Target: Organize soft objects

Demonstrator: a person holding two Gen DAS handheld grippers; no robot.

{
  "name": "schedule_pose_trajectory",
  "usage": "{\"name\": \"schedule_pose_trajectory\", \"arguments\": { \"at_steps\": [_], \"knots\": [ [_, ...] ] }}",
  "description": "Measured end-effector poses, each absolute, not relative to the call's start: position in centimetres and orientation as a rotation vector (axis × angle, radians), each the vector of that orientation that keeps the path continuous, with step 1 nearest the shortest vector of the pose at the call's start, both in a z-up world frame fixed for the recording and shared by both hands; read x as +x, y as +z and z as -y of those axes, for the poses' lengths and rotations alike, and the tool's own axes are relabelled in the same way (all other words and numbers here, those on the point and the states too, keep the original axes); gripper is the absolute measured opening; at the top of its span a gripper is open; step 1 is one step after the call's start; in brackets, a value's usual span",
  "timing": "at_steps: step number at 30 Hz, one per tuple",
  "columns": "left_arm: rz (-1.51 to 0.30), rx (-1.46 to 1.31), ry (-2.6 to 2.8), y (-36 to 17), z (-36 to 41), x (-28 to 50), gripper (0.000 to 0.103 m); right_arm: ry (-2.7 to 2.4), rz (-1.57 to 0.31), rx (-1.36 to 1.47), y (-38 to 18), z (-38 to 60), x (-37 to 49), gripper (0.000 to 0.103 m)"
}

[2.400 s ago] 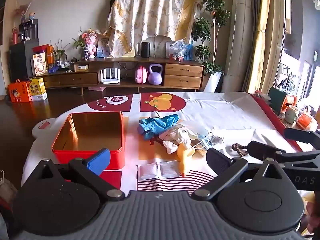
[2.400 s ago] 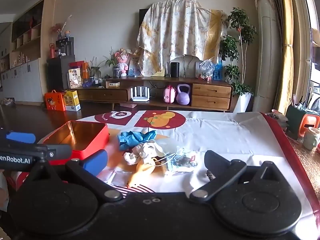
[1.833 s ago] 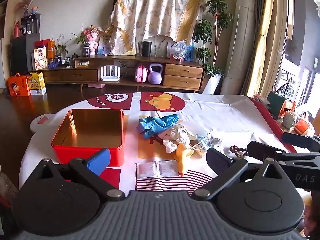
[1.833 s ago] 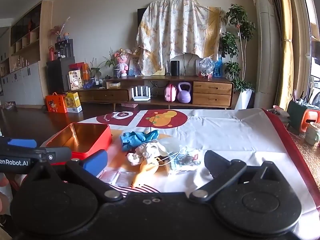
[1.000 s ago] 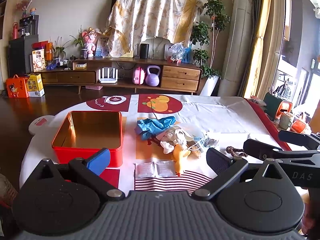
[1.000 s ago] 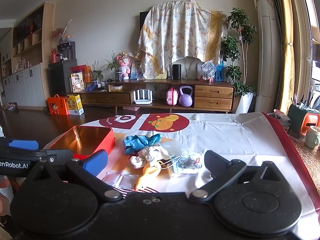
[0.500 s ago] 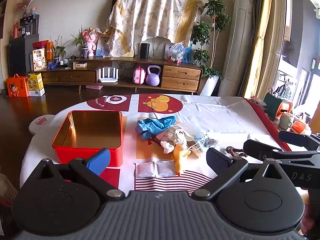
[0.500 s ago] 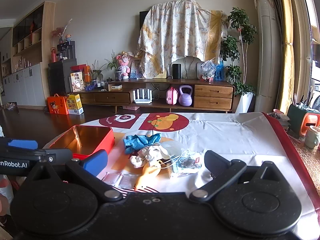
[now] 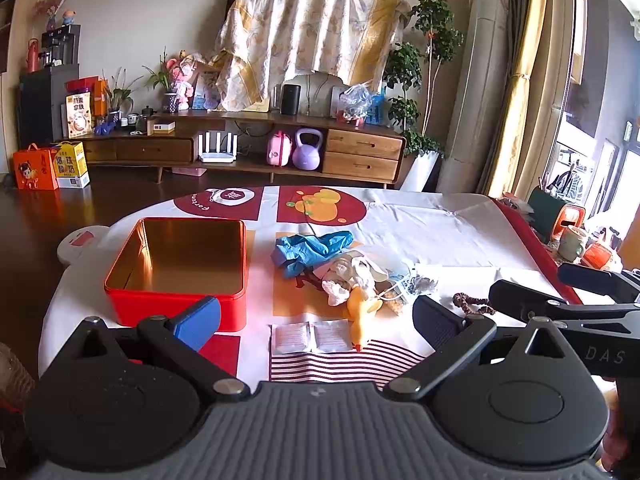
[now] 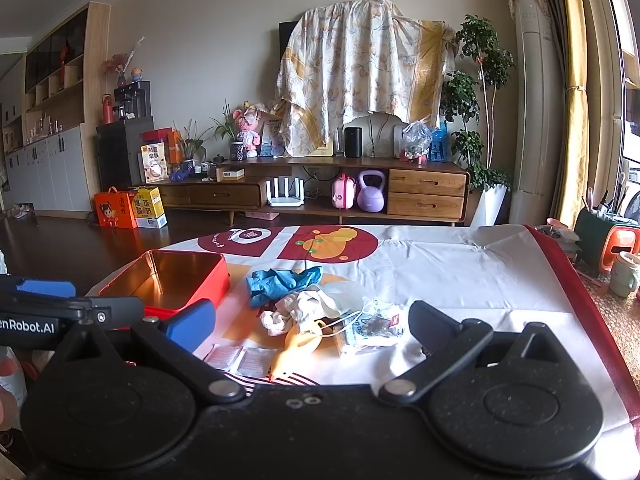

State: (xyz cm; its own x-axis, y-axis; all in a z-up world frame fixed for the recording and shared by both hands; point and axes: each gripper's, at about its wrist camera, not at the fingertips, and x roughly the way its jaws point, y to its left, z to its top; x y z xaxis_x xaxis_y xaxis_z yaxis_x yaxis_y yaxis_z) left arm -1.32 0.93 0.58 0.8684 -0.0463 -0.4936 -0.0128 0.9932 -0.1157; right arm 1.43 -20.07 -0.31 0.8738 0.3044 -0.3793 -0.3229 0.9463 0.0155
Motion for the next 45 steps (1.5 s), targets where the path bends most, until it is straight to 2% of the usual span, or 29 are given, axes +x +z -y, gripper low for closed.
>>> {"name": "schedule_pose_trajectory", "arguments": {
  "at_steps": [14, 38, 45],
  "knots": [
    [-0.551, -0.120, -0.029, -0.3, -0.9, 0.0, 0.103, 0.322, -0.407, -0.049, -1.2, 20.3, 2.3, 0.103],
    [-0.729, -0.135, -0.061, -4.9, 0.8, 9.5, 0.103, 0.223, -0.577, -0.089, -5.8, 26.2, 12.1, 0.102],
    [-0.778, -0.106, -0.063, -6.9, 1.0, 10.8, 0.103, 0.215, -0.654, -0.137, -8.3, 28.1, 16.0, 0.098]
  ]
}}
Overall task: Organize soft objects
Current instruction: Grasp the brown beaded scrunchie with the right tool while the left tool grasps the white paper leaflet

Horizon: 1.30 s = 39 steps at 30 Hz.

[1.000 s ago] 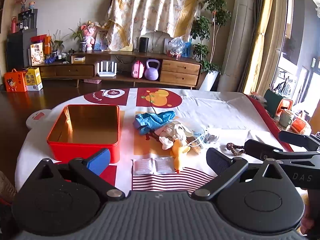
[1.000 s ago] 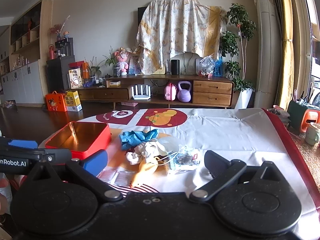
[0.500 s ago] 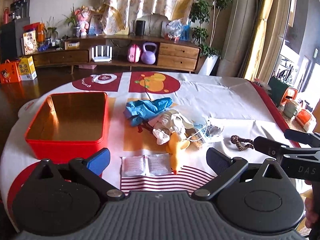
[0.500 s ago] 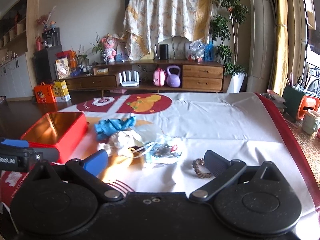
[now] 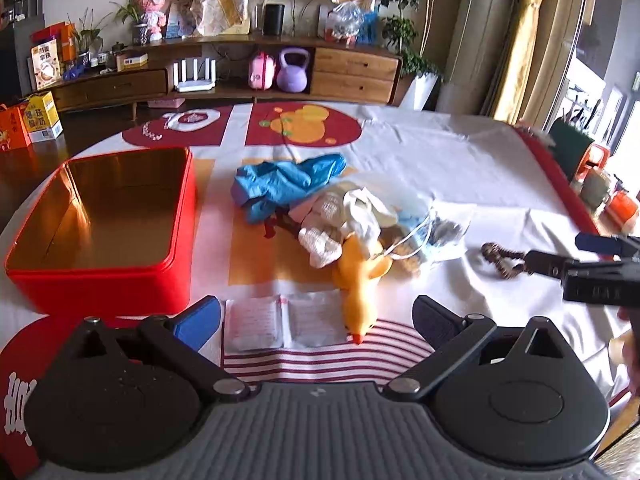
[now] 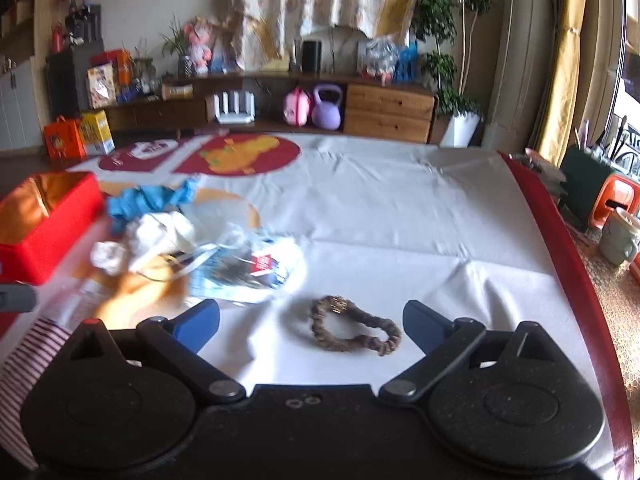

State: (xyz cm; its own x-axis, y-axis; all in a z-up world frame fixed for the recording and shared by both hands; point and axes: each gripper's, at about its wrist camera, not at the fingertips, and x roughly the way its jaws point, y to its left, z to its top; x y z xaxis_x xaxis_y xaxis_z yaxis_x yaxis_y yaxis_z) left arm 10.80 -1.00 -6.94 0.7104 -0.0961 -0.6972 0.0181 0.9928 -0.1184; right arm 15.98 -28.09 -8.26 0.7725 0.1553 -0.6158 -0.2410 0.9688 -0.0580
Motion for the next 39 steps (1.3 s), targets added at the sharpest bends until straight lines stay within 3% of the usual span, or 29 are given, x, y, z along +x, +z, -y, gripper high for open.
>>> {"name": "schedule_pose_trajectory", "arguments": {
  "at_steps": [22, 29, 33, 39],
  "knots": [
    [-0.894, -0.082, -0.025, -12.1, -0.9, 13.8, 0.102, 0.193, -0.765, -0.176, -12.4, 29.8, 20.4, 0.086],
    [-0.896, -0.099, -0.016, -12.5, -1.1, 14.7, 0.101, 0.237, -0.782, -0.201, -12.9, 28.6, 21.2, 0.071],
    [-0.908, -0.111, -0.024, -12.8, -1.0, 15.3, 0.088, 0.257, -0.791, -0.203, -13.1, 28.1, 21.5, 0.057],
    [-0.912, -0.097, -0.025, -13.2, -0.6, 15.4, 0.081, 0.257, -0.804, -0.214, -13.8, 27.9, 21.6, 0.048]
  ]
}}
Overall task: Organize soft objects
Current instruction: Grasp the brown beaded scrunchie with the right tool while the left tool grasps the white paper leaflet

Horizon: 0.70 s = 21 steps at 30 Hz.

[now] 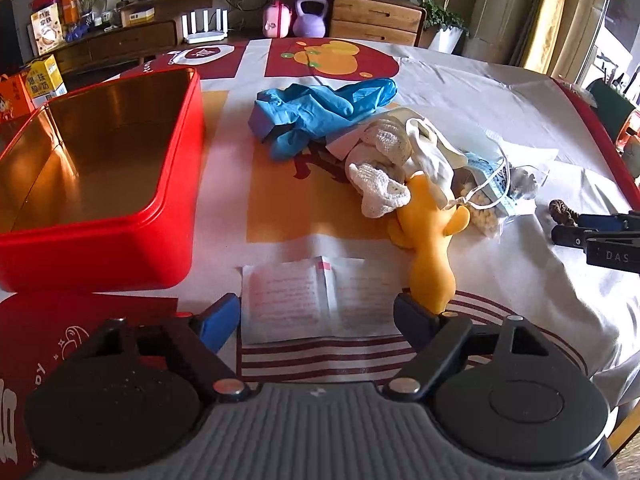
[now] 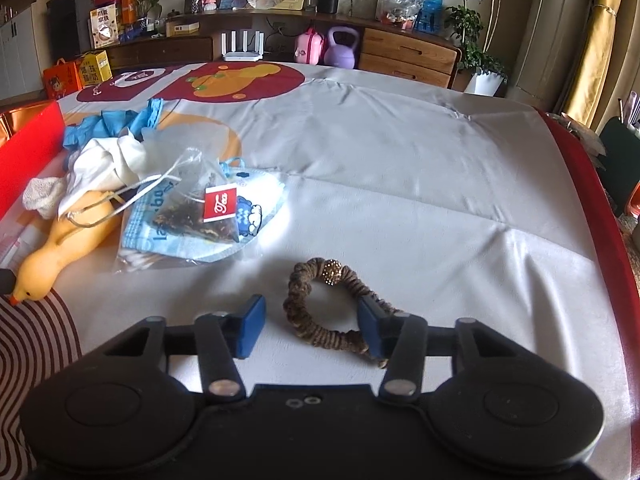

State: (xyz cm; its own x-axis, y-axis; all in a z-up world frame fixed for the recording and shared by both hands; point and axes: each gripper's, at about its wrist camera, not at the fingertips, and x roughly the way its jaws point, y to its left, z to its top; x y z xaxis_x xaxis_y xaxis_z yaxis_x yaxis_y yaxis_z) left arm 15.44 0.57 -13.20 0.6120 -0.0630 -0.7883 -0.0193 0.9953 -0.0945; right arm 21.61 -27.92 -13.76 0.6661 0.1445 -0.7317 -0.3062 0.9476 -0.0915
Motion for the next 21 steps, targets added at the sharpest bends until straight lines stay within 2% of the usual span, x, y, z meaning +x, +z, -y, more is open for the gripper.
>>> {"name": "schedule_pose_trajectory", "arguments": {
  "at_steps": [3, 4, 7, 8, 9, 11, 21],
  "knots": [
    [-0.907, -0.069, -0.012, -13.2, -0.3, 15.5, 0.067, 0.263, -0.804, -0.198, -13.8, 28.0, 21.6, 0.043],
    [-0.906, -0.061, -0.012, -13.1, -0.2, 15.6, 0.066, 0.268, -0.804, -0.193, -13.8, 28.0, 21.7, 0.042],
    [-0.898, -0.054, -0.018, -13.1, -0.2, 15.5, 0.052, 0.293, -0.806, -0.162, -13.8, 28.1, 21.6, 0.029],
    [-0.897, -0.053, -0.021, -13.1, -0.2, 15.5, 0.046, 0.298, -0.806, -0.157, -13.8, 28.1, 21.6, 0.026],
    [-0.895, -0.050, -0.022, -13.0, -0.2, 15.5, 0.038, 0.297, -0.804, -0.157, -13.8, 28.0, 21.5, 0.019],
    [-0.894, -0.052, -0.025, -13.0, -0.4, 15.5, 0.035, 0.294, -0.801, -0.151, -13.8, 28.1, 21.4, 0.009],
    [-0.869, -0.079, -0.044, -12.3, -0.7, 15.1, 0.031, 0.305, -0.777, -0.080, -12.5, 28.8, 20.3, 0.008]
  ]
}}
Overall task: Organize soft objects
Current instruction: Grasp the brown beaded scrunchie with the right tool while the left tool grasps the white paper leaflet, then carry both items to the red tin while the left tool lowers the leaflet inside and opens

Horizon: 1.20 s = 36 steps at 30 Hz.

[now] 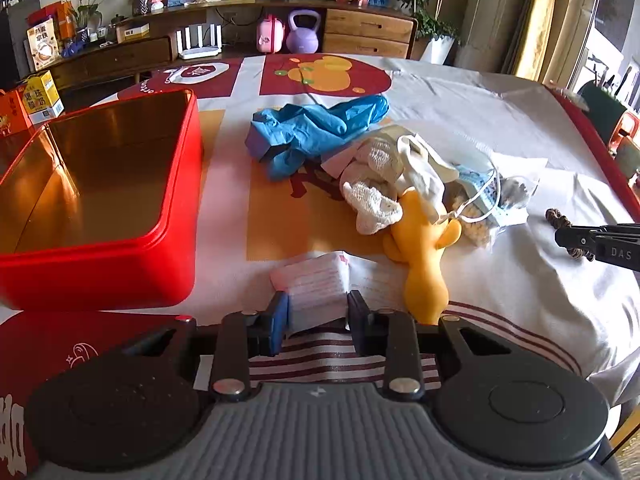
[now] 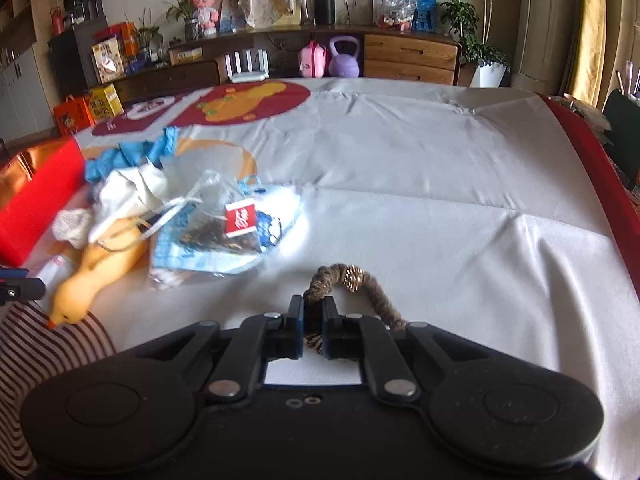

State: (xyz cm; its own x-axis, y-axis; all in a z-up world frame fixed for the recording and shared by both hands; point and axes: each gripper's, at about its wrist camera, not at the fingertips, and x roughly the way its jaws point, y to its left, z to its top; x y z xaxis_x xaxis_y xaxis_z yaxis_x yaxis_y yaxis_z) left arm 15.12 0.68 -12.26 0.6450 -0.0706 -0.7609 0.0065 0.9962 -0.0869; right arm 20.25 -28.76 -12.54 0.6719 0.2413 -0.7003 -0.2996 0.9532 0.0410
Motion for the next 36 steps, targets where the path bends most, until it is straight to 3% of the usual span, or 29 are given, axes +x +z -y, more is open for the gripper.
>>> {"name": "schedule_pose_trajectory", "arguments": {
  "at_steps": [16, 36],
  "knots": [
    [-0.816, -0.129, -0.068, -8.3, -1.4, 12.6, 0.031, 0.440, -0.685, -0.007, -5.3, 26.3, 16.0, 0.008],
    [-0.722, -0.161, -0.003, -2.9, -7.2, 10.8, 0.031, 0.651, -0.619, -0.103, 0.7, 15.5, 14.1, 0.008]
  ]
}}
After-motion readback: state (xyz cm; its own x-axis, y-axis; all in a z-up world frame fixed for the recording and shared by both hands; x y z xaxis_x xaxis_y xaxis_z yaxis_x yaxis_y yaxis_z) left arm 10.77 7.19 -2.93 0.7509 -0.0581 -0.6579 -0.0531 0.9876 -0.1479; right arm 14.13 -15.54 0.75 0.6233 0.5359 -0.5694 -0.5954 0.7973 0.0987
